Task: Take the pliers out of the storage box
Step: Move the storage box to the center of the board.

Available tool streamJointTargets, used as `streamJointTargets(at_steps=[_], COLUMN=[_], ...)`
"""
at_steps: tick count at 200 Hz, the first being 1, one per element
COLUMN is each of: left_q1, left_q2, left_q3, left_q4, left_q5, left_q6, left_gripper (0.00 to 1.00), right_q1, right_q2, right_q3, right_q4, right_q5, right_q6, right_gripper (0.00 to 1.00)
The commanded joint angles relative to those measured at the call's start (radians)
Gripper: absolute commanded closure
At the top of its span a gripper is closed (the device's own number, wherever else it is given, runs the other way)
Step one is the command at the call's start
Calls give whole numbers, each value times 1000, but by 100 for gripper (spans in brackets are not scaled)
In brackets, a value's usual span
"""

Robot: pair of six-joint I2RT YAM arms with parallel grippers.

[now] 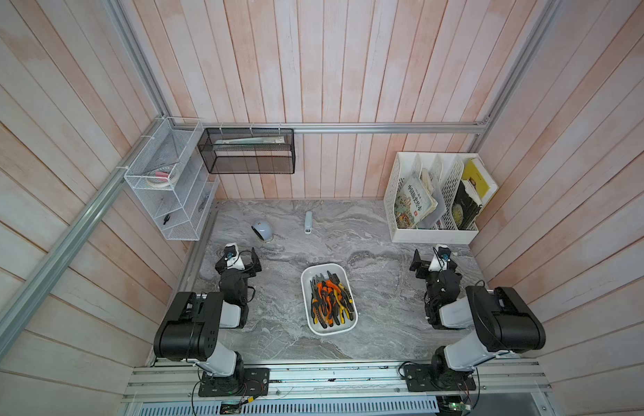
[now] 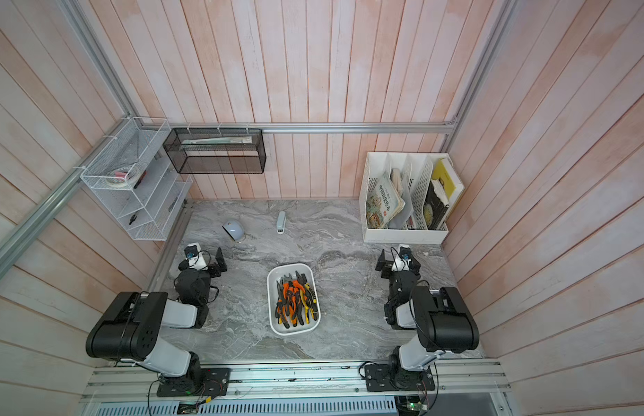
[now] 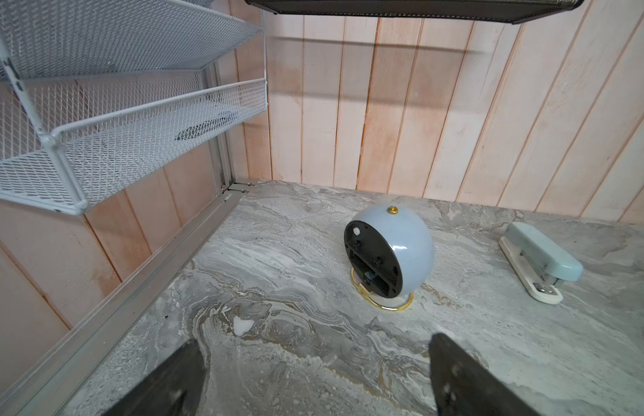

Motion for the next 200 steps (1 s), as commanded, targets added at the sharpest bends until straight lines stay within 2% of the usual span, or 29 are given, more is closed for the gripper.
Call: streamJointTargets(at_steps=[1,114,120,134,145,152,161,167,177,185,193,200], left_q1=[-3,2,-17,-73,-171,-227,-299,-345,-414,-459,-502,-524], left_q2=[7,-2,-11,-54,-90,-118,-160,-192,-260,-337,-443,-552], left_q3=[4,7,3,-25,-11,3,13,20,32,41,61,102], left_q4=[11,-3,11,28,22,14,22,36,19,-45,-212,-472], left_q5=[-8,3,-41,-87,-282,-336,-388,-443,-577,-654,-675,-654], left_q6=[15,10,20,71,143,212,295,332,296,266,209,93], left_gripper=[0,0,0,0,0,0,0,0,0,0,0,1], right_q1=[4,-25,-15,73,131,147,141,117,80,82,91,97], right_q2=[-8,-10,-20,-137,-269,-350,-447,-496,-563,-601,-630,-647], right_q3=[11,17,13,25,86,143,223,270,324,359,390,412], right_q4=[-9,-21,-15,-128,-350,-545,-809,-960,-1108,-1214,-1318,-1392], right_q5=[-16,-23,21,315,440,457,410,305,33,-65,-121,-198], right_q6=[-10,24,32,13,20,124,349,447,432,432,458,463], right_gripper=[2,2,2,2,2,2,2,2,2,2,2,2])
